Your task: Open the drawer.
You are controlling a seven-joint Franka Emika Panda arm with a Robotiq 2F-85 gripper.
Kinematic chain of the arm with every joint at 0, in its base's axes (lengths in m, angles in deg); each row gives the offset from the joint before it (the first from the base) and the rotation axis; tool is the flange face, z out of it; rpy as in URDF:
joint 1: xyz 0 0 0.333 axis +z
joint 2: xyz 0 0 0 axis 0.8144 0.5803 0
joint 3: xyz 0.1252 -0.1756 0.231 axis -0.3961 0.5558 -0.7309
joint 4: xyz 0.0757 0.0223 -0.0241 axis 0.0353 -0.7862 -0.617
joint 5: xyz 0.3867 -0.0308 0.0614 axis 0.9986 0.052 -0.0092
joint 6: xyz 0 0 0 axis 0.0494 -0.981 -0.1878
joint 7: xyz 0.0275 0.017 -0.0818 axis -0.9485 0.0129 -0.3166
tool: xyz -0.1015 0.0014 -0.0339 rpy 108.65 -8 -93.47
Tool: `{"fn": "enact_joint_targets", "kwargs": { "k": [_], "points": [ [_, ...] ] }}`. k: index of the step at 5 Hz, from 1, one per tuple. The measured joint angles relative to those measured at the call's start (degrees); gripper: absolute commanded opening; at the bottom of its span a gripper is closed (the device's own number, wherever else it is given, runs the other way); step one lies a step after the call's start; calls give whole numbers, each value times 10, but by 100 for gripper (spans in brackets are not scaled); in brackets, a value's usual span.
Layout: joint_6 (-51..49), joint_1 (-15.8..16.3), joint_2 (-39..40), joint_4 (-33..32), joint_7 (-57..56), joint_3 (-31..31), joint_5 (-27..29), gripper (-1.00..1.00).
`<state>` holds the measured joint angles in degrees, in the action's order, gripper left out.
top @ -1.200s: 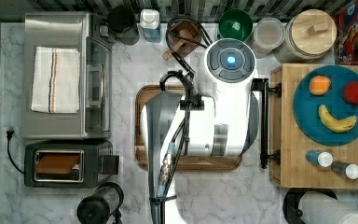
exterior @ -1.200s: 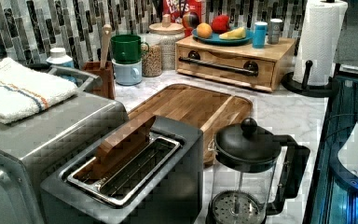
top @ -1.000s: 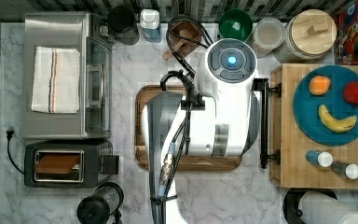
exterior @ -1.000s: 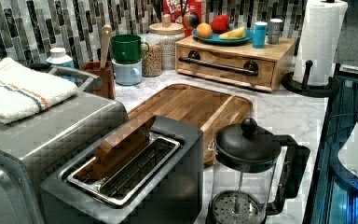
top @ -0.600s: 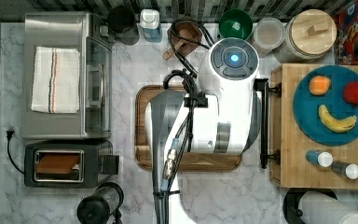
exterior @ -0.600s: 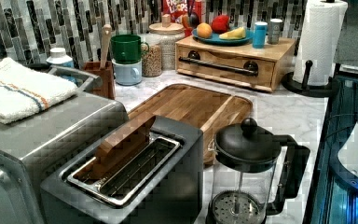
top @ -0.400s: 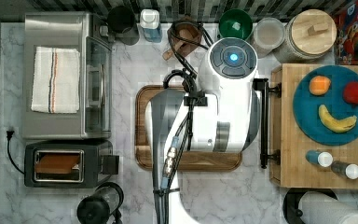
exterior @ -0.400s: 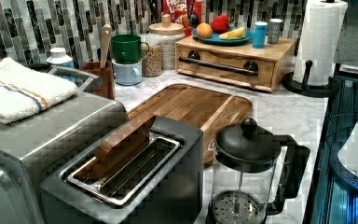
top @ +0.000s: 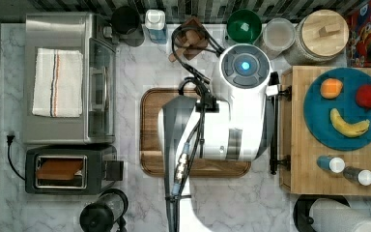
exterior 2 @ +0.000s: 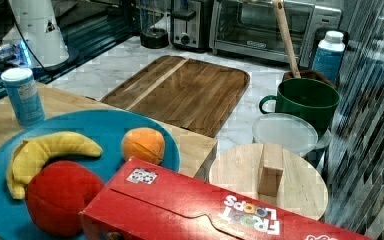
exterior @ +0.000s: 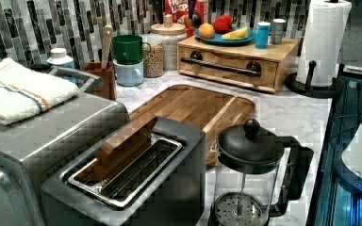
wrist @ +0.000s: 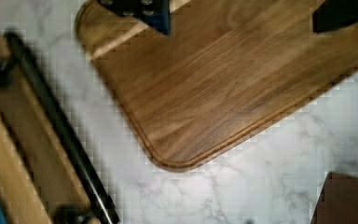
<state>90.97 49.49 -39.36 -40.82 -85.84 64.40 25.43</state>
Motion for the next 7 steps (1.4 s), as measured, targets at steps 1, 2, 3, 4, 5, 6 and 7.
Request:
{"fn": "enact_joint_targets", "kwargs": {
  "k": [1,2,3,4,5,6,7],
  "points": [
    [57,-21,-5,-37,-100,1,-9,100],
    [81,-41,-5,-65,-152,9,-34,100],
    [92,-56,-3,-83,-235,22,-39,100],
    [138,-81,7,-86,-309,29,-45,100],
    [183,-104,25,-84,-321,33,-51,100],
    [212,-112,41,-90,-322,47,-53,100],
    [207,-114,53,-91,-327,55,-51,100]
  ]
}}
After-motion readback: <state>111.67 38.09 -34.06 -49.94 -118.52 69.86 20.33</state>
